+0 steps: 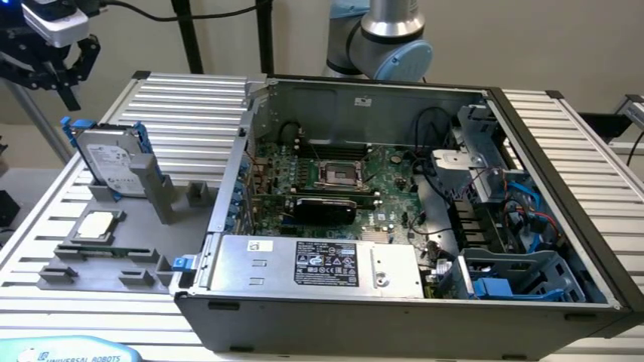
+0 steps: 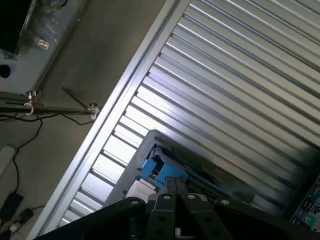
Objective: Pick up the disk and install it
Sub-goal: 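Pick up the disk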
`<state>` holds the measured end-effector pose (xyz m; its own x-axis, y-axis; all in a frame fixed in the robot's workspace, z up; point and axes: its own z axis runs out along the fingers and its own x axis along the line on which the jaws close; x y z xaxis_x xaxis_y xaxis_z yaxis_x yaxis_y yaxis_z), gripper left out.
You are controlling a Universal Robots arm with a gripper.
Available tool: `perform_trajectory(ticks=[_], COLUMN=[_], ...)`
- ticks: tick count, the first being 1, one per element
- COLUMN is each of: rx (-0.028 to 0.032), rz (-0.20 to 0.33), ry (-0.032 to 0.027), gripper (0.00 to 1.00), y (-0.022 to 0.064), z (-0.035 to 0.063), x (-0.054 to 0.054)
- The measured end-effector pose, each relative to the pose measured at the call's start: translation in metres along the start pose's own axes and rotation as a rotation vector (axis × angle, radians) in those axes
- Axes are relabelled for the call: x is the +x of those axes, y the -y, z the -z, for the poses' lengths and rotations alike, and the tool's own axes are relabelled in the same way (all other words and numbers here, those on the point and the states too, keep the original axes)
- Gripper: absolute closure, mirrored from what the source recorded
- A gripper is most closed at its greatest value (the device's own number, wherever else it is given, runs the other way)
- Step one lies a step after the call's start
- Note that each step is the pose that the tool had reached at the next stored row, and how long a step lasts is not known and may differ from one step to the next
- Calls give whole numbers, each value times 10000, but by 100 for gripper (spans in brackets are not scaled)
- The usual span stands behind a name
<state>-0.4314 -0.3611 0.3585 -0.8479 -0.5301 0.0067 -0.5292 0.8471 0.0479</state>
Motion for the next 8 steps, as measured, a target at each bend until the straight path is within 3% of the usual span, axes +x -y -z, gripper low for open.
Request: perform_trajectory(ticks=[8], rx=[10], rz=[1458], ry=[-71], gripper=[89], y=[1], z=[-19], x=[0])
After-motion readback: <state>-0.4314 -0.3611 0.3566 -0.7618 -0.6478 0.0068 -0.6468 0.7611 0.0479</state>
